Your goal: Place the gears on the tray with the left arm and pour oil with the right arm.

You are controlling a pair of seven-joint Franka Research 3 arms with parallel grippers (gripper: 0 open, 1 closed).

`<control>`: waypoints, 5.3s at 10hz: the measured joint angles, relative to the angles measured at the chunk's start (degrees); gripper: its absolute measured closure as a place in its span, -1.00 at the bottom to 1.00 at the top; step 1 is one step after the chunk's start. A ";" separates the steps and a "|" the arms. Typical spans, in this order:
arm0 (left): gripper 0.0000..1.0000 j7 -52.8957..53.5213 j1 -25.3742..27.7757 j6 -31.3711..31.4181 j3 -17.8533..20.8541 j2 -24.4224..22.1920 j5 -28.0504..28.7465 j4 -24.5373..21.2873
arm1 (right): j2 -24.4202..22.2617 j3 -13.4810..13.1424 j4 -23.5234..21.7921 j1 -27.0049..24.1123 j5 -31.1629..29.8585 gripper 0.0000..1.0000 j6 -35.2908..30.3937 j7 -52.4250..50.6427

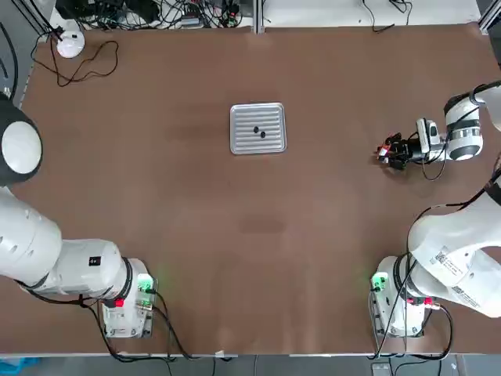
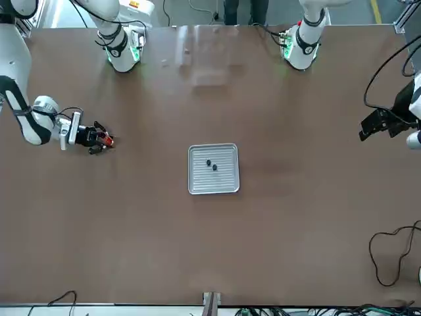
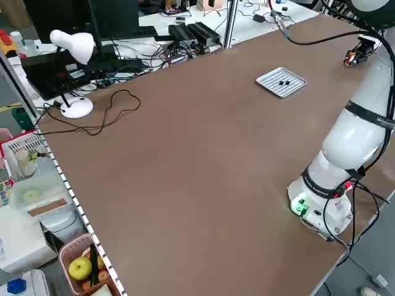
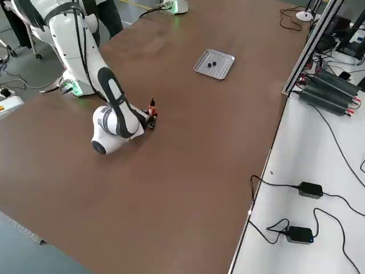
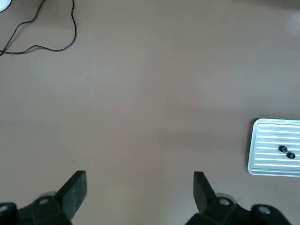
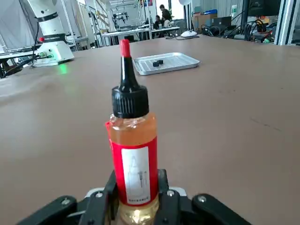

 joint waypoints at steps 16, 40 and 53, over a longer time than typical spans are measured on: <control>-1.00 0.12 -0.07 -3.84 -0.21 0.15 -0.12 -0.36 | 0.20 0.15 0.19 -0.04 0.03 -1.00 -0.85 0.03; -1.00 -0.06 -0.08 -4.31 -0.48 -0.17 -0.12 -0.18 | -7.06 0.06 1.20 -0.45 0.04 -1.00 -14.54 3.12; -1.00 0.07 -0.07 -4.31 -0.48 -0.35 -0.12 -0.07 | -22.99 0.57 -0.07 8.77 0.35 -1.00 -12.12 29.27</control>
